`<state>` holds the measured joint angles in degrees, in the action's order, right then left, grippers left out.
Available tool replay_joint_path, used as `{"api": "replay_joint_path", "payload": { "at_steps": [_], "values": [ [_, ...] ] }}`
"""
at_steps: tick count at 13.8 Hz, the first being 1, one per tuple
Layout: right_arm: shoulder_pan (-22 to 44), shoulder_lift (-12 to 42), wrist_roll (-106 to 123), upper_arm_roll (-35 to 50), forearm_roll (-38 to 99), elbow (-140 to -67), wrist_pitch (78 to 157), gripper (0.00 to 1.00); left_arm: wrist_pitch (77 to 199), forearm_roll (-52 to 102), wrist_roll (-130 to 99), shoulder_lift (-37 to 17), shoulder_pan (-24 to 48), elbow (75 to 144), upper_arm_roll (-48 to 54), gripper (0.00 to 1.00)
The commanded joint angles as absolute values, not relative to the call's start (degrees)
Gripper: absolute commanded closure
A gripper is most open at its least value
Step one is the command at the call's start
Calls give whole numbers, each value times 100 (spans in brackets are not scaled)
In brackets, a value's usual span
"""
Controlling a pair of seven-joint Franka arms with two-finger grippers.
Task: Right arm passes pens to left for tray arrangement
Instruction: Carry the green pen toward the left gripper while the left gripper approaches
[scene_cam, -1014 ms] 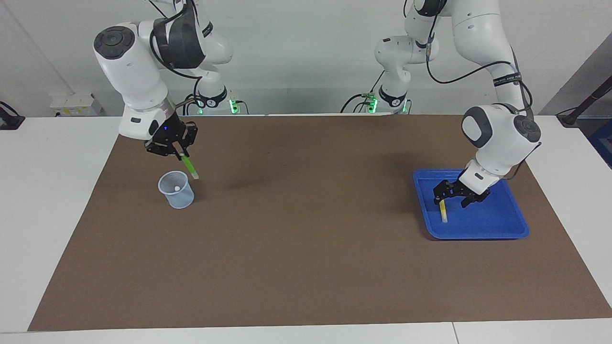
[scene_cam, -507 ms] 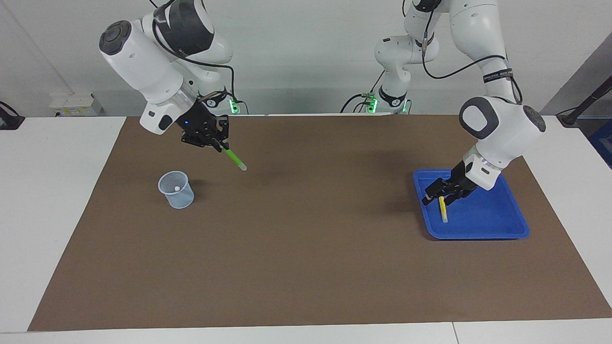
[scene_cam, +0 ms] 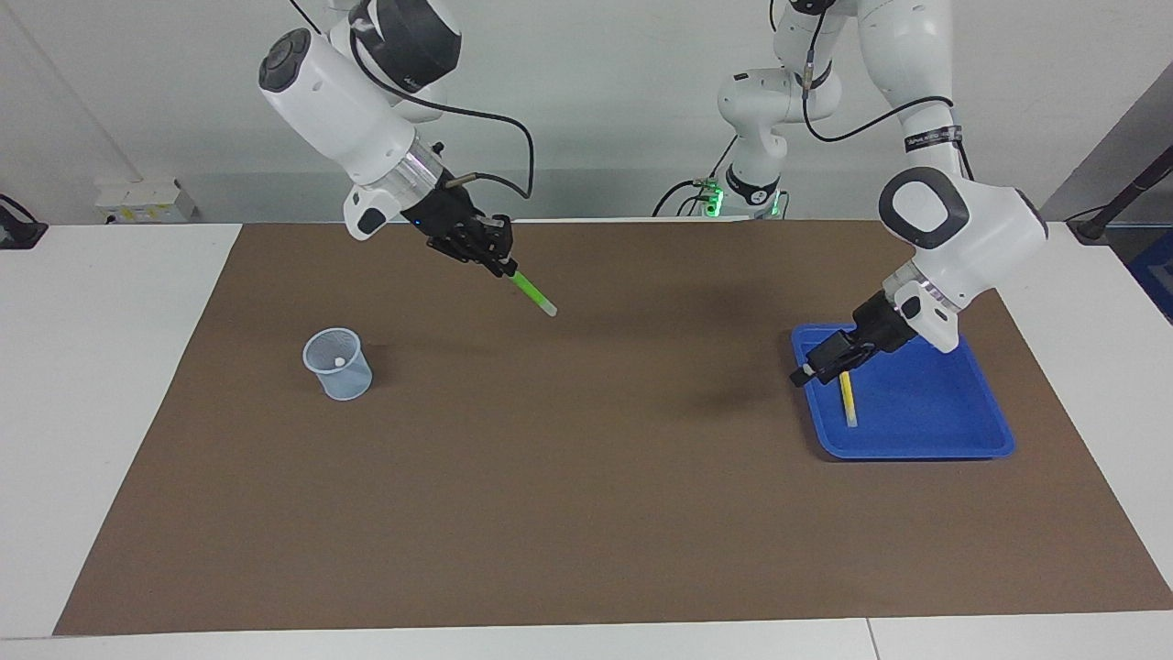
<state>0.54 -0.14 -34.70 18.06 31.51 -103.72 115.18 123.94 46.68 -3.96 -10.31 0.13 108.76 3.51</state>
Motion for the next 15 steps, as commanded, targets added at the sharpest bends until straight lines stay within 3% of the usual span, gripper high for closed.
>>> {"api": "replay_joint_path", "payload": {
  "at_steps": [1, 11, 15],
  "values": [
    [438, -228, -4225, 1828, 3331, -10880, 12486, 100, 12349, 5332, -878, -835, 88, 10977, 316, 0],
    [1405, -343, -6072, 1828, 3331, -11750, 15536, 100, 12672, 8311, -1063, -326, 307, 11943, 571, 0],
    [1652, -238, -6108, 1828, 3331, -11830, 16214, 100, 12973, 9341, -1063, -246, 711, 12085, 571, 1]
  ]
}}
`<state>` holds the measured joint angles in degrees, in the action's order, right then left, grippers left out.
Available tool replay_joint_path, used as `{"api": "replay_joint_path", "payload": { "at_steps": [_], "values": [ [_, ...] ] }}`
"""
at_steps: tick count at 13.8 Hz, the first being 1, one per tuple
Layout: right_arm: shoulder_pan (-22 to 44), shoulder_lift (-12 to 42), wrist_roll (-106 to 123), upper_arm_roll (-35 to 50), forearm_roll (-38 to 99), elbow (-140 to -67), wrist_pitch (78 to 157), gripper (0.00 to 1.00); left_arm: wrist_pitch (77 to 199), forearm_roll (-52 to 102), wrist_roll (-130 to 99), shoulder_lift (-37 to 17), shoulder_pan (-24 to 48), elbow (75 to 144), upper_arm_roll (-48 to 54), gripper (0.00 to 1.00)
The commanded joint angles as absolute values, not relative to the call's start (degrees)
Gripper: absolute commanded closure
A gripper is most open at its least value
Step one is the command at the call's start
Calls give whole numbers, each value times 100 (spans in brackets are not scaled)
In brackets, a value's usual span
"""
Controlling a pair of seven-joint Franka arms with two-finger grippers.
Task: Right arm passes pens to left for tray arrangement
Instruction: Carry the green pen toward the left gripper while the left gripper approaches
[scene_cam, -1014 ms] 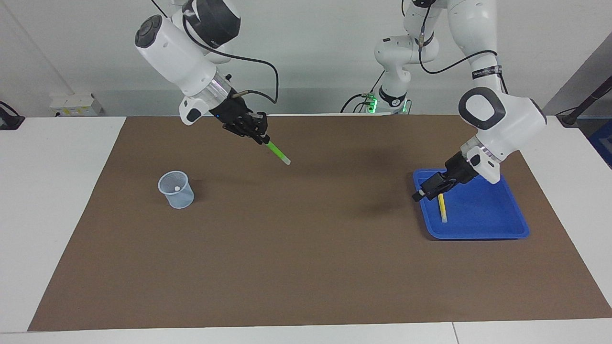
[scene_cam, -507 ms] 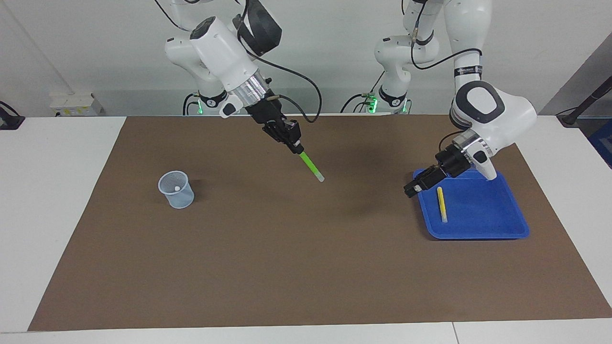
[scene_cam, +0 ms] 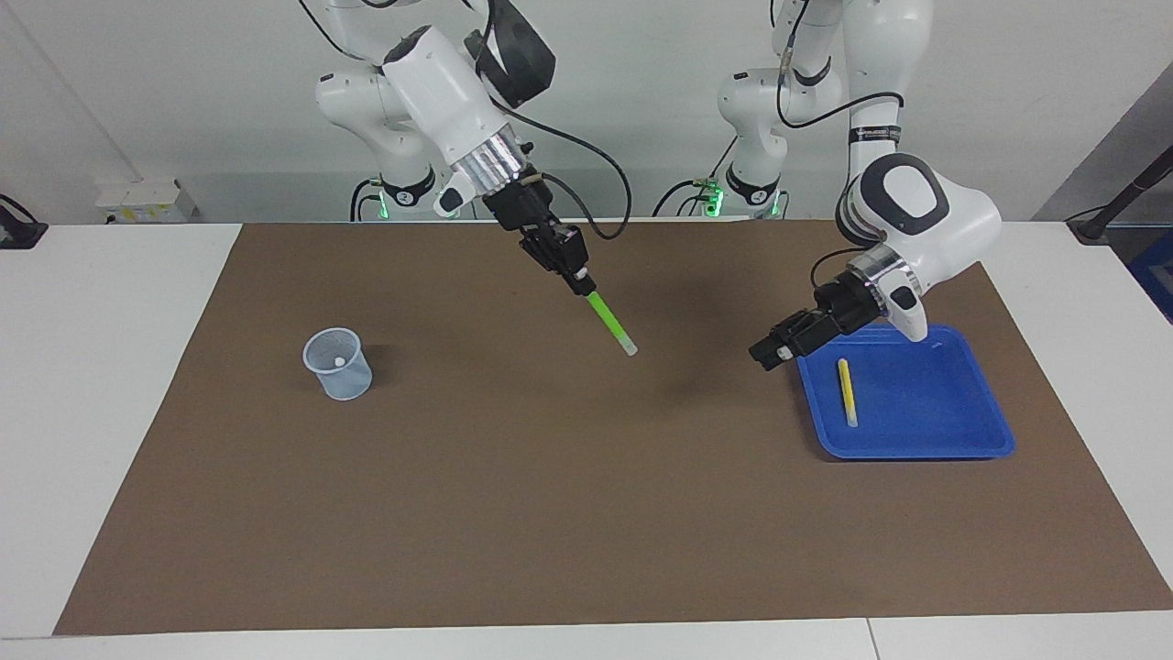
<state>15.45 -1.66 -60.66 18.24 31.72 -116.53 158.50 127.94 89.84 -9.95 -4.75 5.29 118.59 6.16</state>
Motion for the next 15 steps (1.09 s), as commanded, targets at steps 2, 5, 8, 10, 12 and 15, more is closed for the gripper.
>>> {"api": "replay_joint_path", "payload": {
  "at_steps": [2, 5, 8, 10, 12, 15],
  "values": [
    [1827, -167, -6117, 1828, 3331, -11918, 16618, 100, 13060, 9535, -1063, -211, 860, 12085, 580, 1],
    [1994, -36, -6117, 1828, 3514, -11997, 17112, 100, 13647, 9983, -1063, -167, 1387, 12094, 580, 1],
    [2004, 0, -6100, 1828, 3559, -11997, 17209, 100, 14010, 10134, -1072, -88, 1705, 12103, 580, 2],
    [2013, 18, -6082, 1828, 3560, -11988, 17209, 100, 14010, 10134, -1081, -70, 1714, 12111, 580, 9],
    [2013, 26, -6073, 1828, 3560, -11988, 17209, 100, 14027, 10125, -1090, -70, 1775, 12111, 580, 18],
    [2004, 44, -6038, 1828, 3560, -11988, 17209, 100, 14132, 10125, -1116, -70, 1836, 12111, 589, 36]
  ]
}}
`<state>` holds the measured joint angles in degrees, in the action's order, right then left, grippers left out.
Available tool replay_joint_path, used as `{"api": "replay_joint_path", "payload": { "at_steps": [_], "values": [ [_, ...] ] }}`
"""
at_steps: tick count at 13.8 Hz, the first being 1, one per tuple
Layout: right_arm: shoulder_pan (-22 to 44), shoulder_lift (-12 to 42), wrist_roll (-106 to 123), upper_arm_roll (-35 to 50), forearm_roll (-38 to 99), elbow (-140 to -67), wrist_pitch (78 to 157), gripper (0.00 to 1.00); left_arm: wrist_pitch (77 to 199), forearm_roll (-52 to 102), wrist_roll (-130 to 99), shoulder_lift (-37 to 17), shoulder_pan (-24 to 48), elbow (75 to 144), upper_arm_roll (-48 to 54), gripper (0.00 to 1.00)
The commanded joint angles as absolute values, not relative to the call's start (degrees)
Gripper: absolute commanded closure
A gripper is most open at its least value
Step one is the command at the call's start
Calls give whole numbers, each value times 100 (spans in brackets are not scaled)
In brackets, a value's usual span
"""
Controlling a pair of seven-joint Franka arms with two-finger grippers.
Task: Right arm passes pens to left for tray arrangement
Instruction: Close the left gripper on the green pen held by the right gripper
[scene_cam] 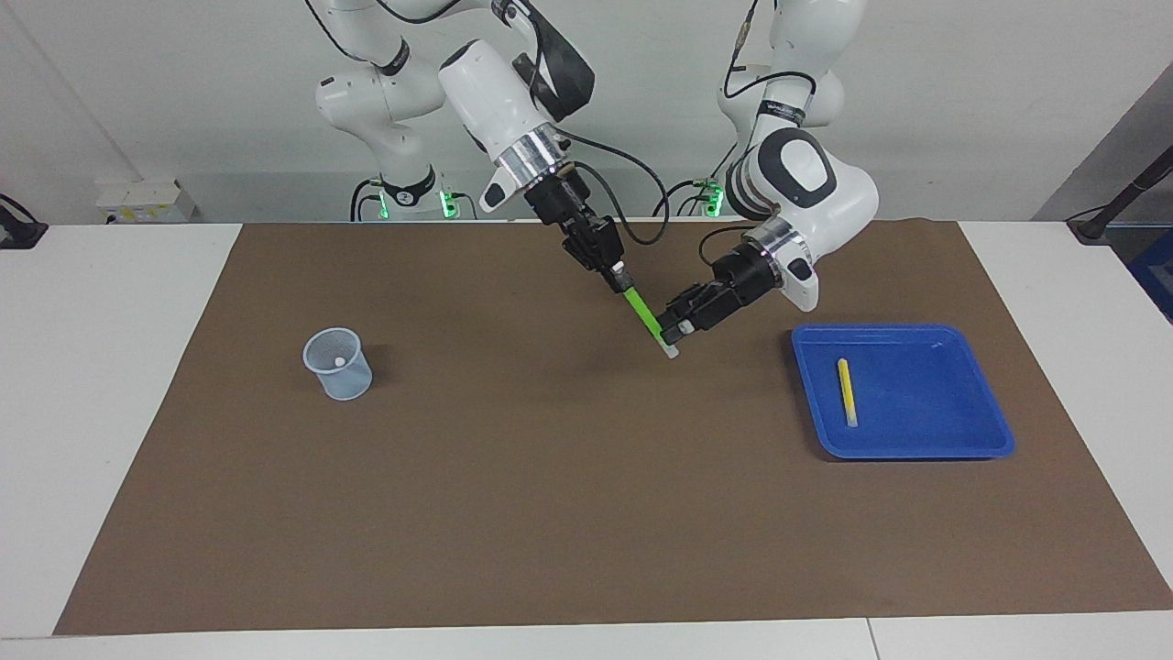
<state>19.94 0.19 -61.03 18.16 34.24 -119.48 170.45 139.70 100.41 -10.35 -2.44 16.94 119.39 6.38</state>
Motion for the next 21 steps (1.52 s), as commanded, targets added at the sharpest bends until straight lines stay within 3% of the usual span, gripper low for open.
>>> {"api": "replay_joint_path", "payload": {
  "at_steps": [1, 3, 6, 8, 10, 11, 15, 21],
  "values": [
    [2004, 44, -6038, 1828, 3560, -11988, 17209, 100, 14211, 10134, -1125, -70, 1915, 12111, 580, 43],
    [2004, 44, -6029, 1828, 3560, -11988, 17200, 100, 14291, 10125, -1134, -70, 1960, 12103, 580, 67],
    [1995, 44, -6029, 1828, 3560, -11988, 17200, 100, 14282, 10125, -1134, -70, 1960, 12094, 580, 73],
    [1995, 44, -6029, 1828, 3560, -11988, 17200, 100, 14239, 10116, -1134, -62, 1960, 12103, 580, 71],
    [1995, 44, -6021, 1828, 3560, -11988, 17200, 100, 14229, 10099, -1125, -44, 1960, 12103, 571, 48],
    [1995, 44, -6021, 1828, 3560, -11988, 17191, 100, 14229, 10090, -1125, -35, 1960, 12103, 571, 49],
    [1986, 44, -6021, 1828, 3560, -11988, 17183, 100, 14229, 10072, -1125, -35, 1960, 12103, 571, 100],
    [1969, 44, -6038, 1828, 3560, -11980, 17174, 100, 14221, 10028, -1090, 0, 1960, 12103, 580, 100]
  ]
}}
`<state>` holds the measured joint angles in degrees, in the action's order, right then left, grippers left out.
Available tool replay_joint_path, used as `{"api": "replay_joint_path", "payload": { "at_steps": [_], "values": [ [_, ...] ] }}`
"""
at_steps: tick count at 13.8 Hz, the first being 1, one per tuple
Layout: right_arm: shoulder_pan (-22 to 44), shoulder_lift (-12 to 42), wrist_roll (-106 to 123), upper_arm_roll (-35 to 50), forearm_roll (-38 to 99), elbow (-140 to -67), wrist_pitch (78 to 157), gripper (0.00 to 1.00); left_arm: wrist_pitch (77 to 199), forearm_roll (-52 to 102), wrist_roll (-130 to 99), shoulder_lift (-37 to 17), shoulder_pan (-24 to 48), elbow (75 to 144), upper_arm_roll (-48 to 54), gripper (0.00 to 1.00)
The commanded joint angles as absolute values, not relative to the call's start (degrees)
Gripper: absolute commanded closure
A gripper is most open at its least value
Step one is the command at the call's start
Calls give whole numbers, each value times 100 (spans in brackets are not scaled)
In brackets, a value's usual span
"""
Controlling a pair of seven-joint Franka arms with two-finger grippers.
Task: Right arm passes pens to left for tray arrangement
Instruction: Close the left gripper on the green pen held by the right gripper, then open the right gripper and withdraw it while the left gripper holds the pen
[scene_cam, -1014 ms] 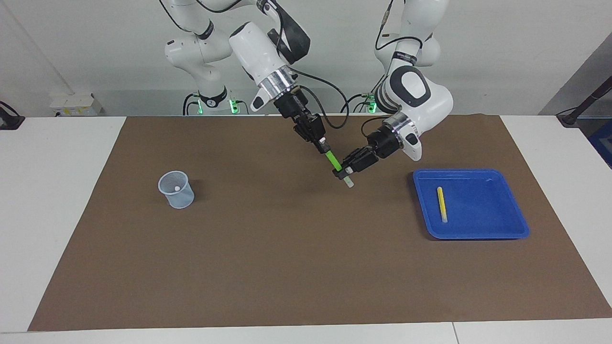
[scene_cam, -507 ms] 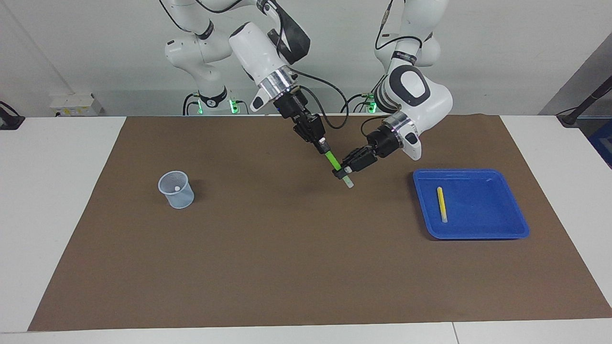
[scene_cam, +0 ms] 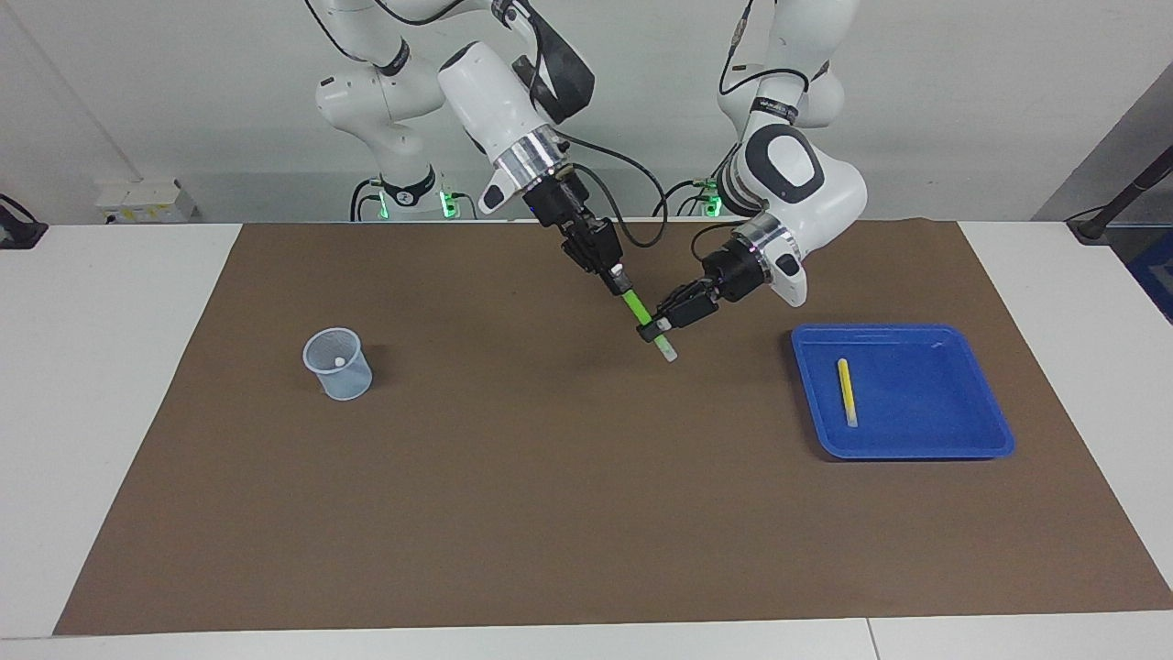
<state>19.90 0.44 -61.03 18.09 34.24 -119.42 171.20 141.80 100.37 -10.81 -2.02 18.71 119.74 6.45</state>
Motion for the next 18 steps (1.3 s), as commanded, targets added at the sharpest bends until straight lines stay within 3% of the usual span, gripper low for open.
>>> {"api": "replay_joint_path", "payload": {
  "at_steps": [1, 3, 4, 9, 13, 18],
  "values": [
    [1951, 53, -6073, 1828, 3560, -11962, 17148, 100, 14212, 10020, -1081, 9, 1960, 12111, 571, 100],
    [1942, 53, -6082, 1828, 3568, -11944, 17060, 44, 14212, 9941, -1081, 0, 1969, 12111, 571, 100],
    [1942, 53, -6082, 1828, 3577, -11944, 17051, 0, 14212, 9845, -1081, 0, 1969, 12111, 580, 100],
    [1785, -87, -5942, 1811, 3568, -11892, 16395, 0, 14116, 8872, -1063, -17, 1969, 12111, 571, 100],
    [715, -263, -3015, 1775, 3498, -11435, 13603, 0, 12958, 7053, -1046, -9, 1461, 12032, 519, 100],
    [-219, -413, -627, 1767, 2570, -11461, 12052, 0, 11595, 4848, -967, -105, 862, 11541, 519, 100]
  ]
}}
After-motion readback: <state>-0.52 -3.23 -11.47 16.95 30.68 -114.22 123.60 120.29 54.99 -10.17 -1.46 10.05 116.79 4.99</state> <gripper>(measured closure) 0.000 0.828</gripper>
